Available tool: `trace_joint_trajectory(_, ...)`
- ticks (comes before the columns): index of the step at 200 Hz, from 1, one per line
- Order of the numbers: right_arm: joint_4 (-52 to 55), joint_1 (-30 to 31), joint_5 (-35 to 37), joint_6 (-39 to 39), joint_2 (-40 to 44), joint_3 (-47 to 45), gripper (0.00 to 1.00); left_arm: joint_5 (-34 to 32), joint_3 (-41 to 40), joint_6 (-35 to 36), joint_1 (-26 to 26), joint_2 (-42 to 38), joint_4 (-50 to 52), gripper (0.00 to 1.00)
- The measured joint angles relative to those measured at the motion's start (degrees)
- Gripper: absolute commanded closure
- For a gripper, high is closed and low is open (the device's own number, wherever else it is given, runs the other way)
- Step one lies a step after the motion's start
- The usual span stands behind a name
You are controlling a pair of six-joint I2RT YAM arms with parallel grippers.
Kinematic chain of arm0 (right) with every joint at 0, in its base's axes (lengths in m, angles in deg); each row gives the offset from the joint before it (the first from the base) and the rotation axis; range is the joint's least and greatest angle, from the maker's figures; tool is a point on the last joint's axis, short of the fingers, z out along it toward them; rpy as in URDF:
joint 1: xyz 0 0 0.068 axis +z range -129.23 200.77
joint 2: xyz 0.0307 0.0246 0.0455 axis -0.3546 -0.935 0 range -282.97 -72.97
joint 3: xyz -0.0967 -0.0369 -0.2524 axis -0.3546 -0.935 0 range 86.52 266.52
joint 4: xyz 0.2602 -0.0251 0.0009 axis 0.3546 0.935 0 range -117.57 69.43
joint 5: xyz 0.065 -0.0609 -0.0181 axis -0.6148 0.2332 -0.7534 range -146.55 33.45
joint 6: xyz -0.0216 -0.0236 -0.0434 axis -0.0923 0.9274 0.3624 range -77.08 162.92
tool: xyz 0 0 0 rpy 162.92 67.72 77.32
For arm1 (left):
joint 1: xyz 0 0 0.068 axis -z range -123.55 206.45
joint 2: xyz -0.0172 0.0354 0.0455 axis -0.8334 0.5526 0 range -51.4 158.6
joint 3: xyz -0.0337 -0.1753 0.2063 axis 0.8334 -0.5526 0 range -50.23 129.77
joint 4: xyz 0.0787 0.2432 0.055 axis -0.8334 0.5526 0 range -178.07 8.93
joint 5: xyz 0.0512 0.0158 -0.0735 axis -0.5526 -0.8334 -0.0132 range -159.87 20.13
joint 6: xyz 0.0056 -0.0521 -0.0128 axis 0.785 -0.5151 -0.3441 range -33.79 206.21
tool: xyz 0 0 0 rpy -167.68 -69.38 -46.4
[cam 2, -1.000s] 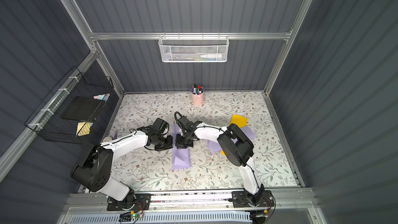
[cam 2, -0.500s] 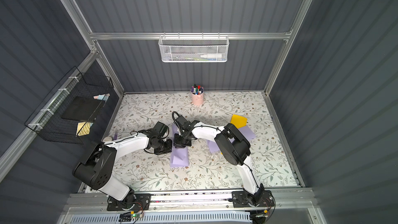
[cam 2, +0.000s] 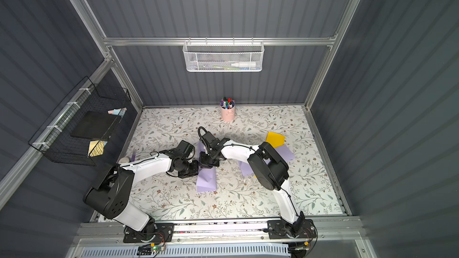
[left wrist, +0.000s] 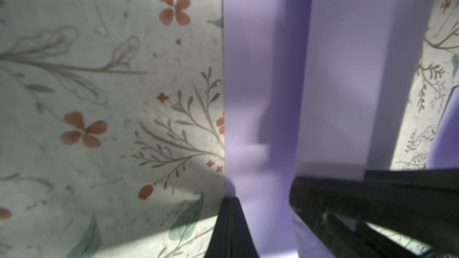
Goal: Fold the rectangular paper in half along the long edge
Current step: Fold the paper at the center of the board.
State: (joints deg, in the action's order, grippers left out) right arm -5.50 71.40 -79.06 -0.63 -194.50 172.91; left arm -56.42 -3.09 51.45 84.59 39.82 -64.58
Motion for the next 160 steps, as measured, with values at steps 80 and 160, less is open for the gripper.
trace_joint_trajectory(80,-2.3,-0.1,-1.5,-0.9,-3.5,0.0,0.84,-0.5,0.0,-0.4,0.0,-0.2,0.6,1.0)
trace_joint_trajectory(160,-4.3,0.0,-3.3,-1.1,-3.1,0.1,0.58,-1.9,0.0,-0.8,-0.4,-0.7,1.7,1.0)
